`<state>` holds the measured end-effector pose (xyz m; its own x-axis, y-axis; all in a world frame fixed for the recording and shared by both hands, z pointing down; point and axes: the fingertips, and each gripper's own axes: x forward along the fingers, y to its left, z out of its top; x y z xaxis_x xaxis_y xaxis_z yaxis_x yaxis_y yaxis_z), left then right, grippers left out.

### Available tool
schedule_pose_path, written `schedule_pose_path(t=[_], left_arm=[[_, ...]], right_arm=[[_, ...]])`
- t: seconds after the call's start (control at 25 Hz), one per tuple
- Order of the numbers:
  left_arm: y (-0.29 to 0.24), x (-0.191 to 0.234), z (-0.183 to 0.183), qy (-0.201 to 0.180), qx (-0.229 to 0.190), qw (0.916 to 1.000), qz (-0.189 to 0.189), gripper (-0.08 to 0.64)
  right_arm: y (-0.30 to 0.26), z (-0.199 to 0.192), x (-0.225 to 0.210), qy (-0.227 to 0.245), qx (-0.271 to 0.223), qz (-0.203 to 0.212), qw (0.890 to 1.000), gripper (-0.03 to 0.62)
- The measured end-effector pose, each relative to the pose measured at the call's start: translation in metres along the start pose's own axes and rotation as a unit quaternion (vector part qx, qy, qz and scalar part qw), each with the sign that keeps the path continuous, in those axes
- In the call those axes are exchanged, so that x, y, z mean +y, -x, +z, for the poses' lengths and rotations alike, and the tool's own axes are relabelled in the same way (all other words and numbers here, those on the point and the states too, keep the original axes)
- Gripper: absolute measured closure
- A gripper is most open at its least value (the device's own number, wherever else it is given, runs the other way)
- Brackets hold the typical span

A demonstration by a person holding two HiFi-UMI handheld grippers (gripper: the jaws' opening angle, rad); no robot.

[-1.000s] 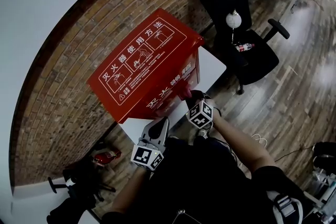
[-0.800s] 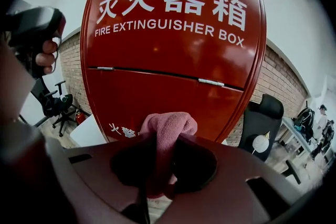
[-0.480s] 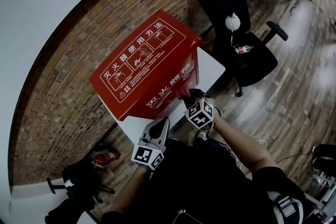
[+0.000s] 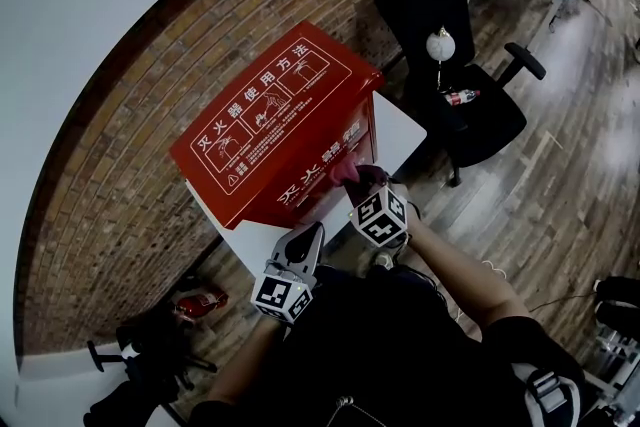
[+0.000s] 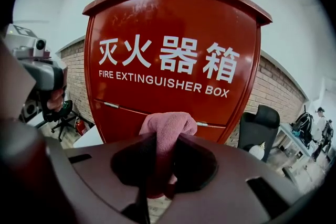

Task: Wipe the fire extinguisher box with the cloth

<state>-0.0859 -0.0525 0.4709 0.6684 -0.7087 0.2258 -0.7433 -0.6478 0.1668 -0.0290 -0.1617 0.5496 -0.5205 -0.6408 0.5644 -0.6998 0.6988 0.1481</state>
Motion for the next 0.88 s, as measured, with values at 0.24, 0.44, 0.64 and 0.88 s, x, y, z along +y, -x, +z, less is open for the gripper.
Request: schedule_pose_path(t=[0.24, 0.44, 0.64, 0.88], left_arm=[[-0.001, 0.002, 0.002, -0.002, 0.001, 1.0, -0.001, 0.54], [-0.003, 0.003, 0.002, 0.001, 0.002, 1.0, -0.003, 0.54], [-0.004, 0.001, 0.003, 0.001, 0.0, 1.0, -0.006, 0.54], [-0.003, 0.0, 0.002, 0.001, -0.001, 1.0, -0.004, 0.54]], right_arm=[[0.018, 0.025, -0.006, 0.003, -0.019, -0.004, 1.0, 0.508], [0.037, 0.049, -0.009, 0.017, -0.042, -0.01, 0.999, 0.509], [0.048, 0.064, -0.008, 0.015, -0.054, -0.004, 0.998, 0.509], [0.062, 0.08, -0.009, 0.017, -0.066, -0.006, 0.998, 0.509]])
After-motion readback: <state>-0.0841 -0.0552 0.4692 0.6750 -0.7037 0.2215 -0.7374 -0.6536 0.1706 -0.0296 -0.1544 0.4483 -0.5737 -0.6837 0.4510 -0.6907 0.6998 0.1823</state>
